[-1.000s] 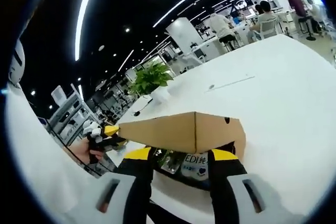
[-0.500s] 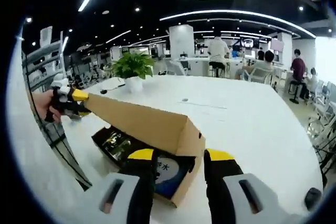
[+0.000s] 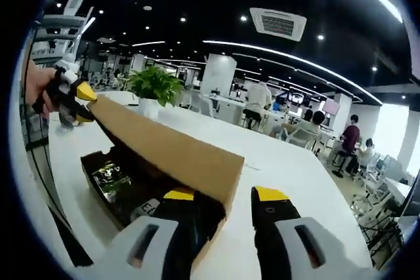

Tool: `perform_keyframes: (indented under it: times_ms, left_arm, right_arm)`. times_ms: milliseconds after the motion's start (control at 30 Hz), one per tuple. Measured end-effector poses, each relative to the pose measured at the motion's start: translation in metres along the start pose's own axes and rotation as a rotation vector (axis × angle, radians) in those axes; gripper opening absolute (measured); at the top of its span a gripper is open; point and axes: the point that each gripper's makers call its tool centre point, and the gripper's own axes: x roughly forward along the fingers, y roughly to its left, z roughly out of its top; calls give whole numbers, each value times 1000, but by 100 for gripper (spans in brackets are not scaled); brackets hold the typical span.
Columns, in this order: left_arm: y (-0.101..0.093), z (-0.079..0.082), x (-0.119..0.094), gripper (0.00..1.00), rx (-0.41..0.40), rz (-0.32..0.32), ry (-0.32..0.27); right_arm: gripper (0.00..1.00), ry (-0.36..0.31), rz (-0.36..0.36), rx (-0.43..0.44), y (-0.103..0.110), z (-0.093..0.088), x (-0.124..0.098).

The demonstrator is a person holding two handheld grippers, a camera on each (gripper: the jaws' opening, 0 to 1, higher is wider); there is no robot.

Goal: Operate the shoe box by opening the lid, removing the specified soft item, and placing it in the target area until the item is outside and the box remains undamaged.

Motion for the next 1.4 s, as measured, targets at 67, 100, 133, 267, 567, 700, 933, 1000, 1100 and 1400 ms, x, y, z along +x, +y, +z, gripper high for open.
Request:
perform_keyframes:
  times_ms: [67, 100, 133, 267, 567, 700, 933, 1000, 1100, 1400]
  left_arm:
    - [0, 1, 1, 30, 10, -1, 4]
    - [0, 0, 1, 29, 16, -1, 7]
    - [0, 0, 1, 29, 24, -4, 8]
    - [2, -2, 0, 29, 29, -4, 14]
    - [1, -6, -2, 27, 73, -1, 19]
    - [-3, -14, -4, 27, 111, -23, 38]
    - [4, -26, -4, 27, 188, -6, 90]
    - [8, -27, -3, 27, 262, 4, 97]
    - [8, -29, -2, 27, 349, 10, 112]
    - [22, -35, 1, 18, 905, 17, 164]
  right_arm:
    - [21, 3, -7, -58, 0, 2, 2]
    - [20, -3, -7, -61, 2, 5, 4]
    - [20, -2, -18, -70, 1, 5, 4]
    - [23, -8, -45, -102, -3, 6, 6]
    - [6, 44, -104, -139, -12, -1, 8]
    - [4, 47, -122, -82, -15, 3, 10]
    - [2, 43, -128, 92, -22, 8, 15]
    - [1, 39, -137, 138, -23, 7, 17]
    - [1, 49, -137, 148, -24, 9, 19]
    - [1, 85, -118, 208, -27, 13, 25]
